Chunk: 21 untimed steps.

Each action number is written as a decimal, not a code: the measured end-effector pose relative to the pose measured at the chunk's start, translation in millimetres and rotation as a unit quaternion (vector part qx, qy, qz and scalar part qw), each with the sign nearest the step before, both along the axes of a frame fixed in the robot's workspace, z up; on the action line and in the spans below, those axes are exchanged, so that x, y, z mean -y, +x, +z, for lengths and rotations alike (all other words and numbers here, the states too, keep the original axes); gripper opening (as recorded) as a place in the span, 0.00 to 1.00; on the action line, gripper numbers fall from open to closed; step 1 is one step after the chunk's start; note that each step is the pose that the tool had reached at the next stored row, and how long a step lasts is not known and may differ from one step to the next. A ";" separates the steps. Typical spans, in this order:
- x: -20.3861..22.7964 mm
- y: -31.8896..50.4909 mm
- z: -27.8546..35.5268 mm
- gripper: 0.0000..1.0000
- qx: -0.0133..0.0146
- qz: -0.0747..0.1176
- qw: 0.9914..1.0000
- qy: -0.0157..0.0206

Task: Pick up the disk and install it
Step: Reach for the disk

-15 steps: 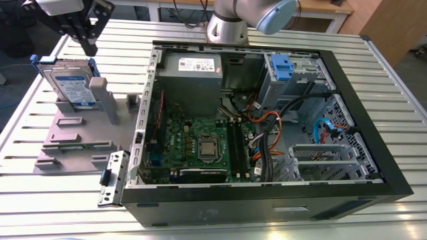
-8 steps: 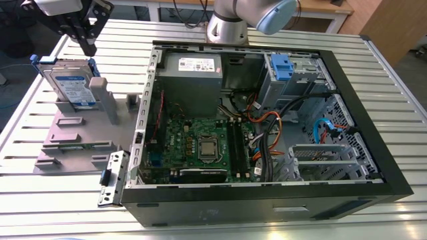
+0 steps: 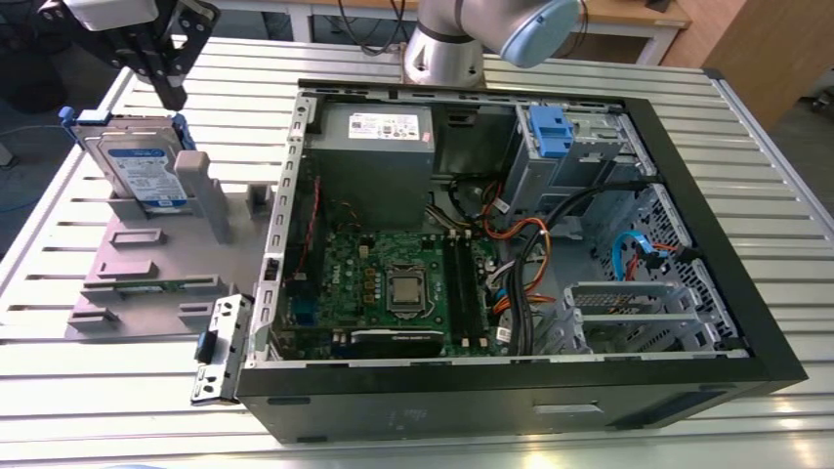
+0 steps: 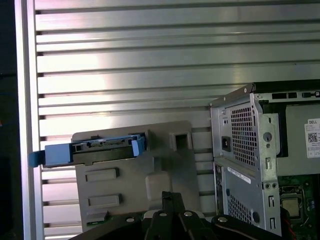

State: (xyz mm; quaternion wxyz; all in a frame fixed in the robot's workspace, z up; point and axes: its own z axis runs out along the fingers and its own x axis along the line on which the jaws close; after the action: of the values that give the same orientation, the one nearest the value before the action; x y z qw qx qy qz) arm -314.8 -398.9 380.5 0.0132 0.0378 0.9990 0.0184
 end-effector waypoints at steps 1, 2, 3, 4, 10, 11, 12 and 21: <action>0.0 -0.2 0.0 0.11 0.000 0.000 1.000 0.000; 0.0 -0.4 0.0 0.11 0.000 0.000 1.000 0.000; 0.0 -0.7 0.0 0.11 0.000 0.000 1.000 0.000; 0.0 -0.9 0.0 0.11 0.000 0.000 1.000 0.000; 0.0 -2.1 -0.1 0.11 0.000 0.000 1.000 0.000; 0.0 -2.3 -0.1 0.11 0.000 0.000 1.000 0.000; 0.0 -2.5 -0.1 0.11 0.000 0.000 1.000 0.000; 0.0 -4.1 -2.8 0.11 0.000 0.000 1.000 0.000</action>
State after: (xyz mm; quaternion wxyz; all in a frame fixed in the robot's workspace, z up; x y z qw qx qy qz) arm -318.9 -398.9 377.8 0.0132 0.0378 0.9990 0.0183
